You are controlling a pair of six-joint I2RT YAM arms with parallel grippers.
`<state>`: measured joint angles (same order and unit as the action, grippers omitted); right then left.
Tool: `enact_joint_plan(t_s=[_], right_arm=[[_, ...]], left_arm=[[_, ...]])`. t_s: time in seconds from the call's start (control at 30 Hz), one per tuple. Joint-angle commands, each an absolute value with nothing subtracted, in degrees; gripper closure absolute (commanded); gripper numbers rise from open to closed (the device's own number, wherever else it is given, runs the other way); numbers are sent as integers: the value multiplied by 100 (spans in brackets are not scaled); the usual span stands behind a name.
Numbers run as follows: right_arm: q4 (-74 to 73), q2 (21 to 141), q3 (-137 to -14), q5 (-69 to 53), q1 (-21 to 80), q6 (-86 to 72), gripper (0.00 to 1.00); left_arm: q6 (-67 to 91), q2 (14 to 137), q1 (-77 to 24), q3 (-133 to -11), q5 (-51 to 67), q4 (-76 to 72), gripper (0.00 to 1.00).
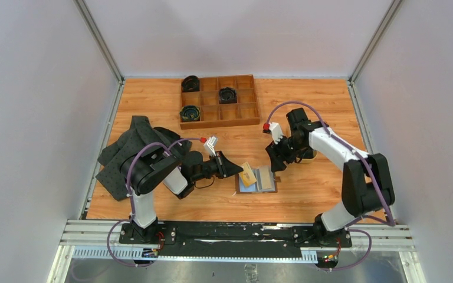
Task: Put the credit cards into the card holder
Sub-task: Insert the credit card into the card holder.
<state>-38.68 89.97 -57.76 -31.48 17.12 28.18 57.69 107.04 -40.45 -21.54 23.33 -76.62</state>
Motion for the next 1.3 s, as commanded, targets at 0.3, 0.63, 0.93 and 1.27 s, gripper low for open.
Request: enact_joint_plan(t_s=[0.3, 0.63, 0.93, 1.27], right_arm=[[-3969, 8892, -5813, -3462, 1787, 2935, 34], [-3891, 9078, -5845, -3320, 1972, 2856, 40], [-3847, 9345, -5879, -3174, 2062, 2724, 45], [-3841, 9717, -5915, -2499, 2238, 2683, 54]], left_arm=[[5746, 10690, -4003, -2101, 2346, -7895, 100], [5770, 10752, -4005, -2121, 2366, -7948, 100], [5790, 10867, -4007, -2208, 2364, -7901, 100], [5629, 10815, -3999, -2280, 2223, -7436, 100]])
